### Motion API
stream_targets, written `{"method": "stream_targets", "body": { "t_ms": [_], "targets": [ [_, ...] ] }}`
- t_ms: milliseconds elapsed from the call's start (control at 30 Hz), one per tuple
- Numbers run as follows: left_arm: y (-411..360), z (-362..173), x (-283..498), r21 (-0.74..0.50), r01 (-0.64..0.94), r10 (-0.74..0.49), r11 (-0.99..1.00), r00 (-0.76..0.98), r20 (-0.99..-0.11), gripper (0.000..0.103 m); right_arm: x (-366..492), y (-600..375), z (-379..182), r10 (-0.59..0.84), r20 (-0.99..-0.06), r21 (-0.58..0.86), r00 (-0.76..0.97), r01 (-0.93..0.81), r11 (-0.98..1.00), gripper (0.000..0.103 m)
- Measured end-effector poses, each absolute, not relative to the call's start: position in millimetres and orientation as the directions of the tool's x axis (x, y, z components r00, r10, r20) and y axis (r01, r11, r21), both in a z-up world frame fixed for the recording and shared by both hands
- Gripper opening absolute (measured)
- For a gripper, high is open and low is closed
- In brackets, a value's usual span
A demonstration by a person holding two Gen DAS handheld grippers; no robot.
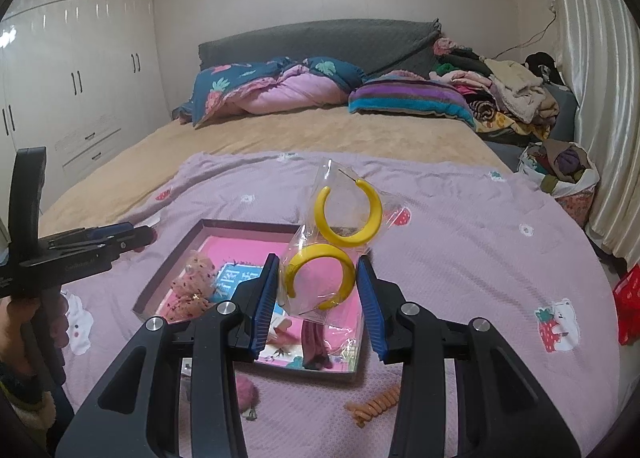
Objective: Organize jewelry
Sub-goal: 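Carry the yellow hoops and clear pack into the box and open both tools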
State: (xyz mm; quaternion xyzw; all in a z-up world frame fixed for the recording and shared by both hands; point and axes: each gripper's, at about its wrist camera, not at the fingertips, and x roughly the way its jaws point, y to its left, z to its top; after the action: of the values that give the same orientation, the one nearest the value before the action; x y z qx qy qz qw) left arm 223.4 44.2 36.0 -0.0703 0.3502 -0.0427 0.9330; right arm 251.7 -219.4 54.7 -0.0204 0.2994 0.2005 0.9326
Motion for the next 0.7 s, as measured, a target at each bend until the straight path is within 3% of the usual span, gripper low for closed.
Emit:
{"method": "stream_targets", "body": {
  "t_ms": [700],
  "targets": [
    [42,-14,252,-0.161,0.02,-0.131,0.987,0.683,-0.719,0.045,288,-199,-13,0.358,-0.669,0.106,0.652,-0.392,0.914,0.038]
  ]
}}
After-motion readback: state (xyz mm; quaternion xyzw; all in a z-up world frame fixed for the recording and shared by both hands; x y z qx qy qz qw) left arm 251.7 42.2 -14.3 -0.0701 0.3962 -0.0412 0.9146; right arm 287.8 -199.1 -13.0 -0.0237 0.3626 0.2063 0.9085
